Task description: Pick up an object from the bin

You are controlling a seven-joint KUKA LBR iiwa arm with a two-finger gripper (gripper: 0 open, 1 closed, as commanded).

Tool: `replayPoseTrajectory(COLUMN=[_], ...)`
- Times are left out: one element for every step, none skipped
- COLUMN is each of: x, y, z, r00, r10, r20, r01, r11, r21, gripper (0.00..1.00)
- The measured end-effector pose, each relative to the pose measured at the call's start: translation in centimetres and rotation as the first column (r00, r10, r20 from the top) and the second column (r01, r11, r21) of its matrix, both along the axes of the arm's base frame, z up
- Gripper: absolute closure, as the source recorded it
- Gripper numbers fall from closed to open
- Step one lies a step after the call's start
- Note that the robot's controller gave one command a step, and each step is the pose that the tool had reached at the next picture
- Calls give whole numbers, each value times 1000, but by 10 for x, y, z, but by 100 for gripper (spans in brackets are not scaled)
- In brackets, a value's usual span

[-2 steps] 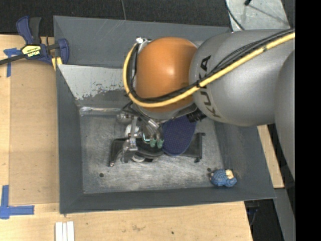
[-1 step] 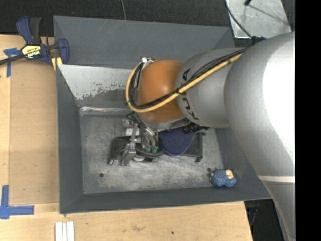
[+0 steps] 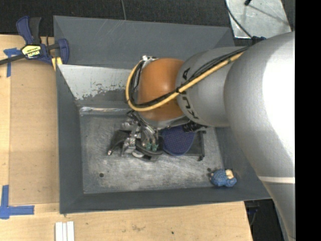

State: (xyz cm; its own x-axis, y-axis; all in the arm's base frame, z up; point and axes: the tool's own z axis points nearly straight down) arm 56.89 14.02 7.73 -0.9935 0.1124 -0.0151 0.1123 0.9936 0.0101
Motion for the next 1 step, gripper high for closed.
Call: replayPoseTrajectory(x=[3], y=[9], z=[153], r00=[999], r10=[33], r20=[-12], r01=[-33], r11=[999], r21=[-7], gripper=[100])
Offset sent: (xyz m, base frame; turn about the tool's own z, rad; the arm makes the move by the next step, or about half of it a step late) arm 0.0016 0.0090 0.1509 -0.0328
